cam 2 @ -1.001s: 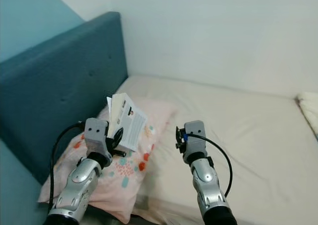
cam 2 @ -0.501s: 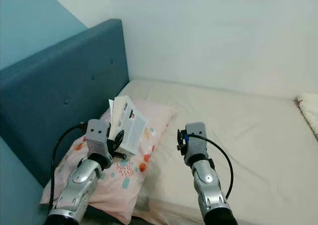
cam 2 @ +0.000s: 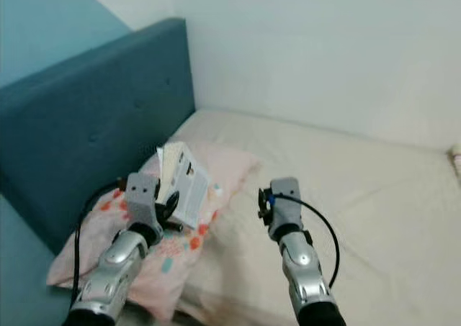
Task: Clean up the room
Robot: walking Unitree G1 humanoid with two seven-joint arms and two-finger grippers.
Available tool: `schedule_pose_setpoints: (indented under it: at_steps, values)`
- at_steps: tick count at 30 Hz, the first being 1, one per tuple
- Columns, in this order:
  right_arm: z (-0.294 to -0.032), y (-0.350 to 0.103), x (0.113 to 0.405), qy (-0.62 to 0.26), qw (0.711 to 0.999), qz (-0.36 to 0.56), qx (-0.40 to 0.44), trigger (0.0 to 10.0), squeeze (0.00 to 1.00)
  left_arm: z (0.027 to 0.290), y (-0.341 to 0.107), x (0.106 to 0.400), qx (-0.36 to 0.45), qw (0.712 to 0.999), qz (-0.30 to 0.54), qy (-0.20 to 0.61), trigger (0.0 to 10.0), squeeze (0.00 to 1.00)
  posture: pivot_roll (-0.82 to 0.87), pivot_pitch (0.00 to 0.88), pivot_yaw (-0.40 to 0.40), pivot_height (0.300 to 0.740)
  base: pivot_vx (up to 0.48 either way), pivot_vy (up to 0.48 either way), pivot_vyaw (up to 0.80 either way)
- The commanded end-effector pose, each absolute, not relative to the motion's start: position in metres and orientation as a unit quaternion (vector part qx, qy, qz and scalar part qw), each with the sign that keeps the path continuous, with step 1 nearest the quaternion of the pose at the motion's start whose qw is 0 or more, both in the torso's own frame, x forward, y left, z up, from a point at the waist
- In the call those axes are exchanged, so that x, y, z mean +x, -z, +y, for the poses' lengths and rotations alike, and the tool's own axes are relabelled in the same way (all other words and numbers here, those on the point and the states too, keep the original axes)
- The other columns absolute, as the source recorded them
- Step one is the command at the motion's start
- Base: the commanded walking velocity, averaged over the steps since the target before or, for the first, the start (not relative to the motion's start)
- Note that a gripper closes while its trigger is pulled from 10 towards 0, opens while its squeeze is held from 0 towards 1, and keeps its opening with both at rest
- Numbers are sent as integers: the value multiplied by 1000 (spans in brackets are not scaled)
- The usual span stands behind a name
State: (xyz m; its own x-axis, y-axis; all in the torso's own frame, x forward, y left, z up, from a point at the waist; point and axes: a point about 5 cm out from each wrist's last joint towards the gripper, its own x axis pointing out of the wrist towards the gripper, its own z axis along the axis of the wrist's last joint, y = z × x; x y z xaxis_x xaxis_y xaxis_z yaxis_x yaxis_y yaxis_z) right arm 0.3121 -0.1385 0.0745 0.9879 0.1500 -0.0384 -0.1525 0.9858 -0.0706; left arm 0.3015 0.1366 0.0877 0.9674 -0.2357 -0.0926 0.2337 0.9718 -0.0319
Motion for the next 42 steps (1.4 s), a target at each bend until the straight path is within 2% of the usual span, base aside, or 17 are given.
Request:
schedule_pose_setpoints:
  at_steps: [1, 5, 8, 24, 32, 42]
  values:
    - [-139, -72, 310, -72, 997, 23, -25, 10000, 0, 139, -90, 303, -21, 991, 51, 119, 10000, 0, 28, 0, -62, 730, 0, 480, 0]
    - [-139, -72, 310, -72, 997, 24, -24, 10000, 0, 139, -90, 303, -18, 991, 48, 121, 10000, 0, 27, 0, -60, 730, 0, 480, 0]
    - [-139, -72, 310, -72, 997, 25, -24, 10000, 0, 142, -91, 304, 9, 993, 40, 113, 10000, 0, 27, 0, -60, 730, 0, 0, 0]
    - [-143, -64, 307, -60, 996, 46, -42, 10000, 0, 143, -84, 306, 36, 991, 62, 110, 10000, 0, 22, 0, -55, 730, 0, 0, 0]
    - [-152, -61, 305, -44, 996, 60, -50, 10000, 0, 142, -74, 300, 23, 990, 76, 119, 10000, 0, 14, 0, -57, 730, 0, 0, 0]
    - [-153, -61, 303, -39, 996, 59, -53, 10000, 0, 135, -81, 297, 7, 990, 50, 133, 10000, 0, 10, 0, -62, 730, 0, 378, 0]
